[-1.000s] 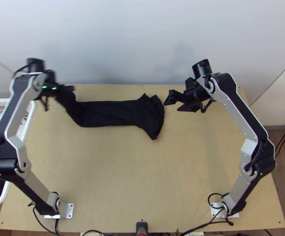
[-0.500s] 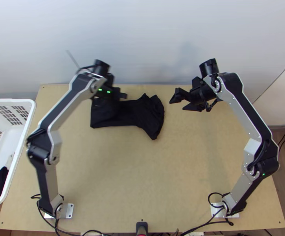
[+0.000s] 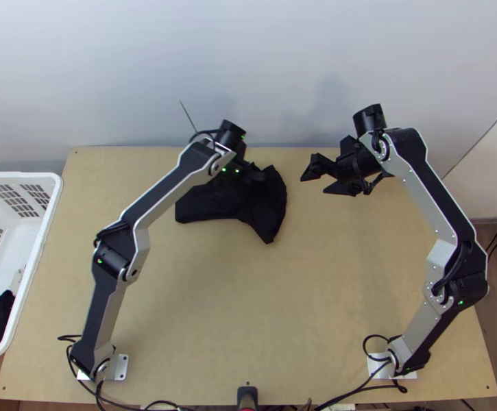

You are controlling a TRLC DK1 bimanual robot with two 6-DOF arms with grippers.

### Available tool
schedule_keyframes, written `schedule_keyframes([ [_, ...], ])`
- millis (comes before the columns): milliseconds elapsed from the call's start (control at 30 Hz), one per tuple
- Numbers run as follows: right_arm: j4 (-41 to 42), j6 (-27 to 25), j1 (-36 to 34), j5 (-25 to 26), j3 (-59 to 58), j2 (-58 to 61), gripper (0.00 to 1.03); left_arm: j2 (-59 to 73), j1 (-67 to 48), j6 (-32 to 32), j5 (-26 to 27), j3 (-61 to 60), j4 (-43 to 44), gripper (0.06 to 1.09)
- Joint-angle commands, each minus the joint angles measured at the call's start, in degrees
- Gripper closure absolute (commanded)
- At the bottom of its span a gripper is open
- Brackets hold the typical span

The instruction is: Fold the t-shirt

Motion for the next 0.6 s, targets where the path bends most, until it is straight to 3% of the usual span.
schedule_keyframes([
  [0, 0.0, -0.2, -0.59, 0.02, -1.12, -0.52, 0.04, 3.01, -2.84, -1.94, -0.08, 1.09, 2.16, 1.02],
  [33, 0.0, -0.2, -0.68, 0.02, -1.21, -0.52, 0.04, 3.62, -3.02, -1.94, 0.01, 1.09, 2.07, 0.9],
  [67, 0.09, -0.28, -0.68, 0.02, -1.3, -0.52, 0.04, 3.98, -3.19, -1.94, 0.01, 1.0, 1.8, 0.71],
  [133, 0.17, -0.28, -0.59, 0.11, -1.38, -0.52, 0.04, 3.89, -3.54, -1.32, 0.27, 1.09, 1.63, 0.24],
  [167, 0.44, -0.37, -0.51, 0.11, -1.38, -0.52, 0.04, 3.45, -3.63, -1.41, 0.45, 1.09, 1.63, 0.12],
  [400, 3.6, -0.64, 2.04, 0.28, -0.59, 0.88, 0.04, -7.54, -2.84, -3.34, 1.24, 1.18, 2.59, 0.1],
  [567, 9.4, -2.39, 6.26, 1.08, 0.81, 2.29, 0.04, -16.06, 1.29, -3.96, 1.24, 0.91, -2.5, 0.1],
])
